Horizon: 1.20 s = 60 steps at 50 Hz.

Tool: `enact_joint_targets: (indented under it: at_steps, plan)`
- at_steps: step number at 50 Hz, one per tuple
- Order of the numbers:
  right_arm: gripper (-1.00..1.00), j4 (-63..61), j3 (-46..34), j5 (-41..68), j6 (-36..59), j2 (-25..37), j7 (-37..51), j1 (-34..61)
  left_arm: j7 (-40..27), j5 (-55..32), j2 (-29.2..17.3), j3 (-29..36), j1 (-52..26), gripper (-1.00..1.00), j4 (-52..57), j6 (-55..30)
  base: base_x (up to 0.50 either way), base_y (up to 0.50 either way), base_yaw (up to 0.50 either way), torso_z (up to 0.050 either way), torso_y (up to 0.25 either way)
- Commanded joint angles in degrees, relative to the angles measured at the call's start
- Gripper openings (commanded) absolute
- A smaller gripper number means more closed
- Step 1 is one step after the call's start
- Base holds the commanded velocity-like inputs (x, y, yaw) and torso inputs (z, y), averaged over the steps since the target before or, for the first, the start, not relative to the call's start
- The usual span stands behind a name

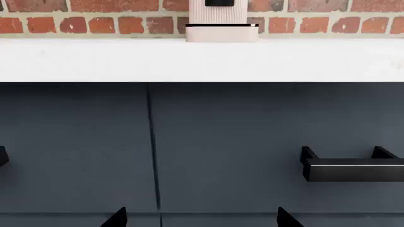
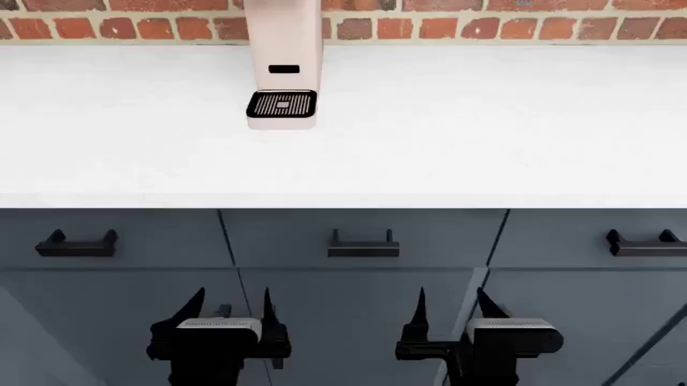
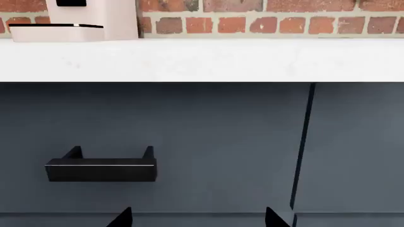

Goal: Pick the mug from the cabinet, place it under the coffee machine dispenser, and press the start button.

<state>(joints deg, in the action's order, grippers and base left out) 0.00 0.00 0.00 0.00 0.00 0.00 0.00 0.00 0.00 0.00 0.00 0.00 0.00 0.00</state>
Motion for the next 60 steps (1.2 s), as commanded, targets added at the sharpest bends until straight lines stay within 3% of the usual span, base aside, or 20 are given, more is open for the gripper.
enact_joint_targets:
  at_steps: [1, 5, 8, 11, 12, 13, 15, 16, 19, 21, 23, 25, 26, 27, 33, 40, 60]
  plan:
    - [1.00, 1.1, -1.3, 0.9, -0.9, 0.9, 0.8, 0.3, -2.7, -0.4, -0.7, 0.4, -0.9, 1.00, -2.1, 2.8, 0.00, 0.00, 0.00, 0.000, 0.000]
    - [1.00, 3.7, -2.2, 4.4, 0.1, 1.7, -0.1, 1.6, -8.2, 0.4, -1.4, 0.0, -4.5, 1.00, -8.6, 6.3, 0.00, 0.00, 0.00, 0.000, 0.000]
    - [1.00, -21.2, -4.0, 4.4, 24.0, 4.6, 1.1, 0.5, -6.5, -0.8, -4.8, -0.9, -2.5, 1.00, 15.1, -15.8, 0.00, 0.00, 0.00, 0.000, 0.000]
    - [1.00, -47.0, -5.2, 5.6, 49.8, 7.0, 2.0, 13.0, -3.7, -5.5, -9.7, -5.3, -6.1, 1.00, 37.9, -39.8, 0.00, 0.00, 0.00, 0.000, 0.000]
    - [1.00, -55.6, -3.5, 14.2, 58.4, 11.7, 10.6, 20.9, -3.4, -6.7, -11.4, -7.2, -9.0, 1.00, 42.3, -47.2, 0.00, 0.00, 0.00, 0.000, 0.000]
    - [1.00, -60.0, 3.4, 22.8, 67.0, 18.7, 19.2, 29.5, -3.0, -7.7, -12.9, -8.7, -12.1, 1.00, 46.1, -54.0, 0.00, 0.00, 0.00, 0.000, 0.000]
    - [1.00, -55.5, -13.8, 40.0, 53.7, 35.9, 36.4, 45.7, -2.2, -9.6, -16.0, -11.8, -19.4, 1.00, 53.4, -67.1, 0.00, 0.00, 0.00, 0.000, 0.000]
    - [1.00, -55.2, -20.3, 48.6, 53.3, 44.5, 45.0, 54.3, -1.6, -10.5, -17.2, -13.2, -22.9, 1.00, 55.8, -72.5, 0.00, 0.00, 0.00, 0.000, 0.000]
    - [1.00, -53.5, -26.9, 74.4, 49.8, 49.2, 70.8, 75.7, -2.9, -16.4, -22.5, -16.2, -32.4, 1.00, 60.0, -84.0, 0.00, 0.00, 0.00, 0.000, 0.000]
    - [1.00, -53.3, -35.5, 91.6, 44.5, 53.2, 88.0, 86.3, -15.1, -33.6, -28.2, -22.5, -38.0, 1.00, 60.0, -89.3, 0.00, 0.00, 0.00, 0.000, 0.000]
    - [1.00, -53.1, -42.0, 108.8, 41.3, 55.0, 89.9, 94.1, -30.2, -50.8, -33.8, -28.3, -40.8, 1.00, 57.3, -90.0, 0.00, 0.00, 0.00, 0.000, 0.000]
    - [1.00, -52.7, -46.1, 126.0, 39.7, 56.4, 89.8, 99.9, -46.1, -68.0, -39.1, -29.2, -44.8, 1.00, 53.2, -89.8, 0.00, 0.00, 0.00, 0.000, 0.000]
    - [1.00, -52.7, -47.6, 127.5, 39.1, 57.1, 89.8, 101.9, -50.2, -76.6, -40.8, -28.7, -45.8, 1.00, 52.1, -89.4, 0.00, 0.00, 0.00, 0.000, 0.000]
    - [1.00, -52.7, -48.8, 128.1, 38.7, 57.9, 89.8, 103.5, -52.9, -85.1, -42.2, -28.2, -46.3, 1.00, 51.0, -89.0, 0.00, 0.00, 0.00, 0.000, 0.000]
    - [1.00, -53.2, -53.5, 129.5, 37.4, 60.8, 89.5, 109.4, -60.9, -100.0, -48.1, -25.8, -46.4, 1.00, 46.6, -84.5, 0.00, 0.00, 0.00, 0.020, 0.006]
    - [1.00, -54.8, -54.2, 126.4, 36.7, 63.9, 87.4, 107.7, -64.4, -106.2, -51.9, -23.3, -47.6, 1.00, 45.3, -80.7, 0.00, 0.00, 0.00, 0.050, 0.017]
    - [1.00, -54.1, -56.1, 123.5, 37.5, 63.9, 86.2, 108.6, -64.1, -105.4, -52.9, -21.1, -48.4, 1.00, 44.4, -79.0, 0.15, 0.44, 0.00, 0.050, 0.019]
